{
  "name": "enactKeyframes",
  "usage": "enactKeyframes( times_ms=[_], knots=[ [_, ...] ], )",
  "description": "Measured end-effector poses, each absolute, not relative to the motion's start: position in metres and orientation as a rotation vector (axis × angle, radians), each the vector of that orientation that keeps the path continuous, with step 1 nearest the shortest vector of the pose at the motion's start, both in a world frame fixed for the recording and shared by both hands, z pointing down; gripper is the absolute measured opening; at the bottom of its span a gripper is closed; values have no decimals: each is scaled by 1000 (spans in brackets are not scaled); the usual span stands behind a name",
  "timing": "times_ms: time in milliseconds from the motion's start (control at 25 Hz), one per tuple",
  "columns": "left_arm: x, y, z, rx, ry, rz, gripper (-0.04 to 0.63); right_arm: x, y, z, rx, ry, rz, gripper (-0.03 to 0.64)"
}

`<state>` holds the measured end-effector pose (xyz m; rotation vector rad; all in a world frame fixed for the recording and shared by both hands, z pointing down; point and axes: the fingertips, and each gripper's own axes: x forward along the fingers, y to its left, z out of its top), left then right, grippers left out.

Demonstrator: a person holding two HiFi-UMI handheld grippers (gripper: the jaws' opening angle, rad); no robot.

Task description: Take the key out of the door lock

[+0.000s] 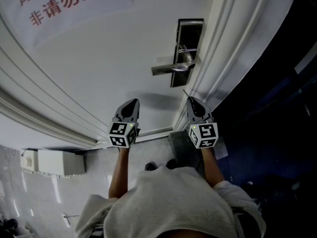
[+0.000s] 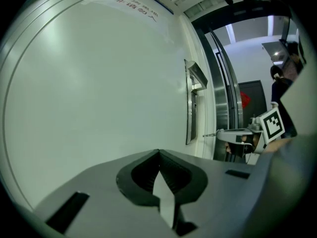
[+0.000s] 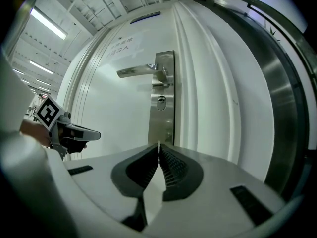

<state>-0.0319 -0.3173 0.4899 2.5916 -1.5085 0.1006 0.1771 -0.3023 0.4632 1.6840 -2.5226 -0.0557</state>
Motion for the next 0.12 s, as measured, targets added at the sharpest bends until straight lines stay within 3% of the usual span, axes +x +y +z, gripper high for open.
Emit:
enactKeyframes(
  times_ms=[120],
  knots=[
    [-31, -317, 491, 2594, -1506, 106, 17, 177, -302, 463, 1681, -2524, -55, 29]
  ],
)
